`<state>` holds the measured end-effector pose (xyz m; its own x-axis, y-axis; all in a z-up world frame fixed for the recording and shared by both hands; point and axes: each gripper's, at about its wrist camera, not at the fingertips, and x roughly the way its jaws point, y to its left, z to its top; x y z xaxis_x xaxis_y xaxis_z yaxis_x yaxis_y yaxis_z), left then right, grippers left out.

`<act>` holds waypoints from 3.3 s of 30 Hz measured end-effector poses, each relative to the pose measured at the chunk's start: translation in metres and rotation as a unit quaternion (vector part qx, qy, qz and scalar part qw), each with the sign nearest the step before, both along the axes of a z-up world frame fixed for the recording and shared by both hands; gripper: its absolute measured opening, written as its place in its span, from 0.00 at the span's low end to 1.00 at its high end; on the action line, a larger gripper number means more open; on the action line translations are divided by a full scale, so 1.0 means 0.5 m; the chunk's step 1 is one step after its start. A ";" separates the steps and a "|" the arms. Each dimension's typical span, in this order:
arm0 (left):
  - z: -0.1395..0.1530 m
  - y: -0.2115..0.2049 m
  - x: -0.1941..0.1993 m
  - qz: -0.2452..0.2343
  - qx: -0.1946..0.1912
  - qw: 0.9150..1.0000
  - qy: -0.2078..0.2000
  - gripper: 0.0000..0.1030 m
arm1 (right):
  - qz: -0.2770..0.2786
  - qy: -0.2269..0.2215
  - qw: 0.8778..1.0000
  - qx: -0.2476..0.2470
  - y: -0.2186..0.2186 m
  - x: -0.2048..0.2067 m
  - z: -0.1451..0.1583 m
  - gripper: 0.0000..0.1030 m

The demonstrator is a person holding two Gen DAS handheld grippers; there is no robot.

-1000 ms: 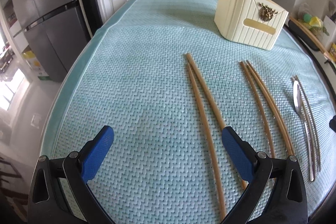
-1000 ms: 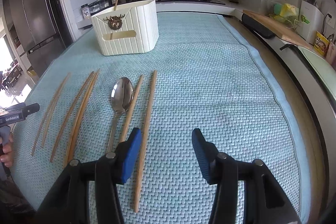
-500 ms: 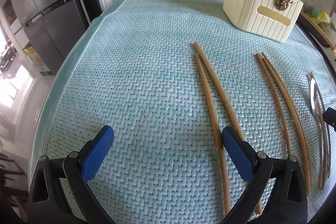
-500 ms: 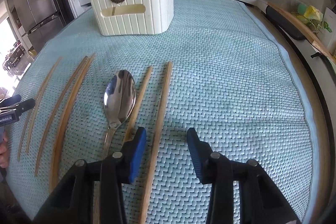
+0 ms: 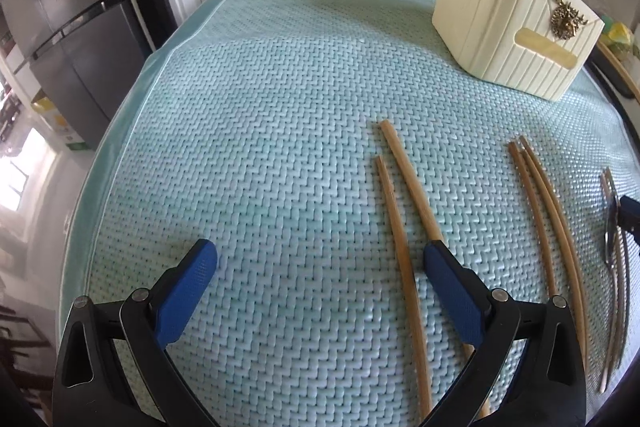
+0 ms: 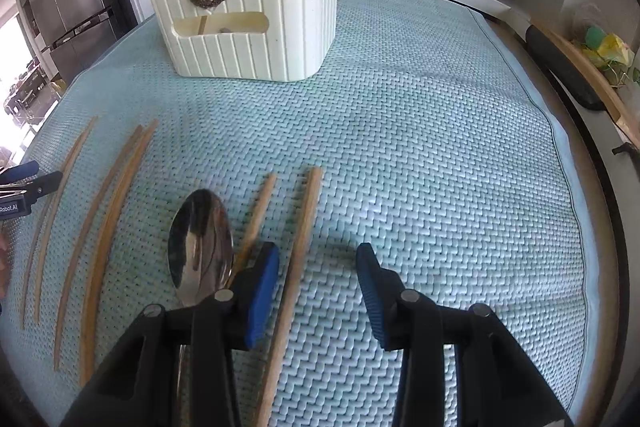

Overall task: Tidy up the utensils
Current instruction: 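Grasp a chopstick with the left tool while the right tool grasps another chopstick, then lift both chopsticks over the cream caddy and release them inside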

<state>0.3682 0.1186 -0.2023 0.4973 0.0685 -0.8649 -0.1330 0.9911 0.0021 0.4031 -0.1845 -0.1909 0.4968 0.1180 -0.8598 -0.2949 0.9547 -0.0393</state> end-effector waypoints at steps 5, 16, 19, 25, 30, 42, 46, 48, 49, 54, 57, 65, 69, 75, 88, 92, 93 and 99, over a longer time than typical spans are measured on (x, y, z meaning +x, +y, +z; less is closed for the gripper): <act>-0.002 0.012 0.043 -0.011 -0.002 1.000 0.008 1.00 | 0.002 0.001 1.000 -0.002 0.009 0.041 0.004 0.39; 0.005 0.012 0.081 -0.053 -0.011 0.998 0.036 0.79 | 0.015 0.007 1.000 -0.011 0.040 0.066 0.008 0.08; 0.016 -0.008 0.072 -0.065 -0.015 0.997 0.032 0.53 | 0.009 0.009 1.000 0.004 0.034 0.071 0.009 0.07; 0.020 -0.009 0.076 -0.080 -0.047 0.995 0.026 0.06 | -0.001 -0.007 0.999 0.033 0.008 0.072 0.035 0.07; 0.048 -0.001 0.047 -0.074 -0.074 0.995 0.000 0.03 | -0.013 -0.031 0.997 0.067 -0.027 0.053 0.085 0.07; 0.295 -0.006 -0.118 -0.093 -0.094 0.980 -0.148 0.02 | 0.003 -0.124 0.984 0.128 -0.079 -0.077 0.277 0.07; 0.353 0.002 -0.171 -0.099 -0.099 0.972 -0.188 0.02 | 0.010 -0.151 0.978 0.142 -0.093 -0.126 0.333 0.07; 0.375 0.005 -0.192 -0.101 -0.102 0.968 -0.206 0.02 | 0.014 -0.164 0.976 0.145 -0.100 -0.146 0.358 0.07; 0.383 0.007 -0.203 -0.102 -0.104 0.966 -0.214 0.02 | 0.016 -0.170 0.975 0.145 -0.102 -0.157 0.367 0.07; 0.407 0.001 -0.243 -0.100 -0.094 0.959 -0.248 0.02 | 0.025 -0.193 0.970 0.142 -0.108 -0.201 0.406 0.07; 0.415 -0.008 -0.256 -0.103 -0.089 0.956 -0.260 0.02 | 0.027 -0.205 0.969 0.137 -0.109 -0.215 0.420 0.07; 0.431 -0.015 -0.271 -0.106 -0.089 0.951 -0.277 0.01 | 0.023 -0.222 0.966 0.132 -0.118 -0.225 0.439 0.07; 0.443 -0.009 -0.274 -0.102 -0.093 0.948 -0.286 0.01 | 0.020 -0.227 0.964 0.135 -0.123 -0.224 0.449 0.07; 0.480 -0.006 -0.256 -0.102 -0.100 0.942 -0.305 0.01 | 0.025 -0.249 0.959 0.136 -0.113 -0.213 0.490 0.07; 0.627 -0.032 -0.088 -0.112 -0.111 0.914 -0.375 0.01 | 0.038 -0.335 0.930 0.146 -0.028 -0.091 0.626 0.07; 0.632 -0.055 -0.007 -0.115 -0.121 0.912 -0.375 0.01 | 0.032 -0.352 0.923 0.153 -0.004 -0.028 0.640 0.07; 0.628 -0.063 0.014 -0.115 -0.120 0.913 -0.372 0.01 | 0.032 -0.352 0.922 0.157 0.000 -0.011 0.639 0.07; 0.556 -0.103 0.143 -0.117 -0.118 0.933 -0.320 0.01 | 0.029 -0.298 0.939 0.170 0.037 0.118 0.579 0.07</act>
<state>0.4396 0.0673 0.0759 0.8945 -0.2608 -0.3631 0.1876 0.9562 -0.2248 0.4622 -0.1661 0.0985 0.8618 0.3781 -0.3381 -0.3701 0.9246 0.0905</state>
